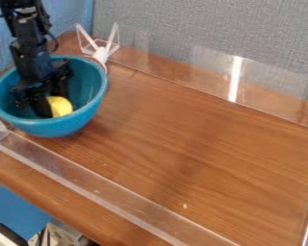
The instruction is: Remove the yellow object from the blue bowl and put it on the table
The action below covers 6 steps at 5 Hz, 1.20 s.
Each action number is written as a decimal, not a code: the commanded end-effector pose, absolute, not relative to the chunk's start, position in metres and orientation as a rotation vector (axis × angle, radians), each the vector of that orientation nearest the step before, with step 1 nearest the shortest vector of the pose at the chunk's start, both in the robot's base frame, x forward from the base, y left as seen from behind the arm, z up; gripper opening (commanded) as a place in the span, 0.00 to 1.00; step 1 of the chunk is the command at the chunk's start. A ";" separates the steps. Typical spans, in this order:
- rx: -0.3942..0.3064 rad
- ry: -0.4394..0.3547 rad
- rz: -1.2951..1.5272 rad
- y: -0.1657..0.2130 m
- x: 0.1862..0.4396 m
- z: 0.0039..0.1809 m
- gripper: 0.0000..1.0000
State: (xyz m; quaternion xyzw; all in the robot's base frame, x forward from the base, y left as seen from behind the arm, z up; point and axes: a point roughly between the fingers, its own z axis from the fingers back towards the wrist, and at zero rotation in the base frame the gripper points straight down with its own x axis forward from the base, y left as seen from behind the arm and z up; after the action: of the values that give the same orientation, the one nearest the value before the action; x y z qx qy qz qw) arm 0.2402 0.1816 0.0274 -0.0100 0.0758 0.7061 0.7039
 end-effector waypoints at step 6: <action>-0.114 0.176 1.546 0.161 0.241 0.083 0.00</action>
State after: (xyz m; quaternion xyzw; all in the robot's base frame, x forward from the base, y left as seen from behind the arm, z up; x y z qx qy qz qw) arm 0.2324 0.1576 0.0587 -0.0451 0.1224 0.6992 0.7030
